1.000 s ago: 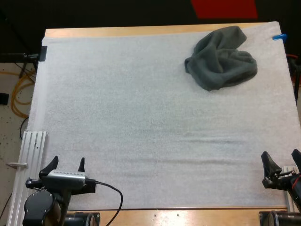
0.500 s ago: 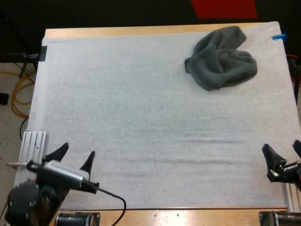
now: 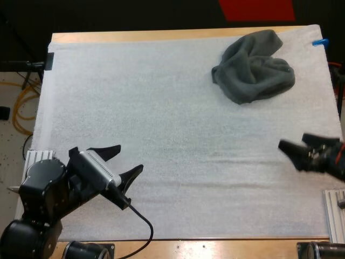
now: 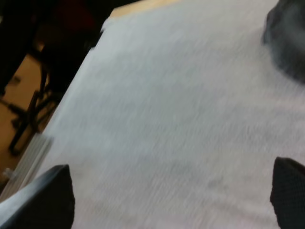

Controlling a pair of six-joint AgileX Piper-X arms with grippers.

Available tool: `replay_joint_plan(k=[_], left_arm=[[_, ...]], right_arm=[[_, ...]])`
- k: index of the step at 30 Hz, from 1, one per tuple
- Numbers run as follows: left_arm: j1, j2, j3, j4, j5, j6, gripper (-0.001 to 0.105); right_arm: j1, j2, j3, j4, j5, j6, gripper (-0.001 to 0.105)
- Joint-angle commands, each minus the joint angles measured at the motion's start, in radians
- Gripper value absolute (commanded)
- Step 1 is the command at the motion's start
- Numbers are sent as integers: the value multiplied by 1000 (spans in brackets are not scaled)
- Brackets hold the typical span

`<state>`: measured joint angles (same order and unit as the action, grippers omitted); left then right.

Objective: Pick towel from pile fold and stack

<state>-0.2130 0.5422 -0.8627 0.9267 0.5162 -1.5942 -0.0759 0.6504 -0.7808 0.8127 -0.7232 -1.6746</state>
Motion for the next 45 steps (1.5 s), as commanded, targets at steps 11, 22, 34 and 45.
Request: replay_joint_plan(k=[11,22,34,45], left_arm=[[-5,65,-7,-73,15,-2,63],[-5,95,-7,-73,16,-2,63],[-5,102,-7,-73,18,-10,63],[-5,102,-7,-73,18,-67,63]], right_arm=[[1,455,-58,-399,312,267,81],[4,929,-277,-515,435,475,81],[97,1268,-500,-525,435,591,69],[104,1205,-523,-508,411,539,0]])
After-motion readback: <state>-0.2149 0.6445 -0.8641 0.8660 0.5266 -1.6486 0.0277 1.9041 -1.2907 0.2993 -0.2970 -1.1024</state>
